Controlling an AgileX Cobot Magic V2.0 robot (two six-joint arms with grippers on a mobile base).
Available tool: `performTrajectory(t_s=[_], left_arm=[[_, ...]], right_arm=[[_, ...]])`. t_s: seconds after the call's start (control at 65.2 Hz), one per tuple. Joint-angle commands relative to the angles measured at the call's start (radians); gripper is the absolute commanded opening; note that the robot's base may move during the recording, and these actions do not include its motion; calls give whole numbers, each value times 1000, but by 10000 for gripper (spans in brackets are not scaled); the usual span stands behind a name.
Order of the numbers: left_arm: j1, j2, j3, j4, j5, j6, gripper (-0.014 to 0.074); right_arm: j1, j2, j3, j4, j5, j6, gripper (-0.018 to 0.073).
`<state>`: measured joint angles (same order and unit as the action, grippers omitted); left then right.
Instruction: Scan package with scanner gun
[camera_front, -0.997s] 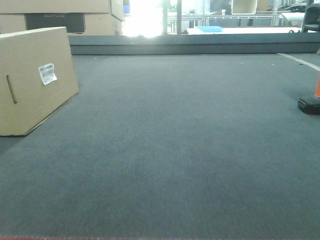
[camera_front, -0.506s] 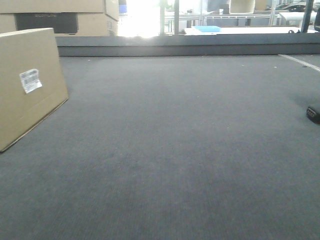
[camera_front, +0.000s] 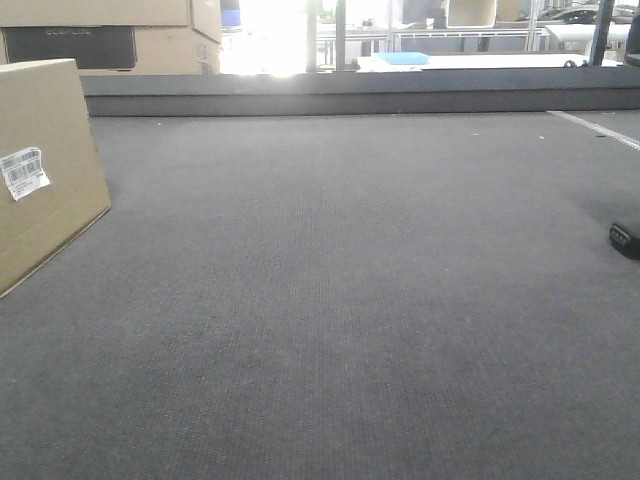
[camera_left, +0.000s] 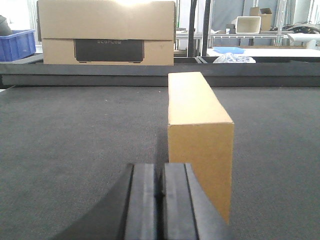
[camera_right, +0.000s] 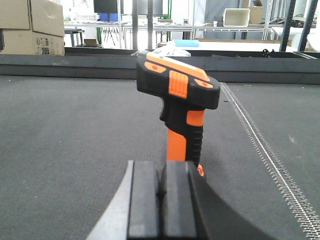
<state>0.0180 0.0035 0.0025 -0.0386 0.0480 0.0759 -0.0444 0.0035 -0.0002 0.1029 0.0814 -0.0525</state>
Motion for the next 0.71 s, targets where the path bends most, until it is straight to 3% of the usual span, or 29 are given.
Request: performTrajectory(t_s=[0.0, 0.691], left_arm=[[-1, -4, -2, -3, -12, -5, -111], [-1, -4, -2, -3, -12, -5, -111]], right_arm=[[-4, -3, 0, 0, -21, -3, -162], [-4, -3, 0, 0, -21, -3, -162]])
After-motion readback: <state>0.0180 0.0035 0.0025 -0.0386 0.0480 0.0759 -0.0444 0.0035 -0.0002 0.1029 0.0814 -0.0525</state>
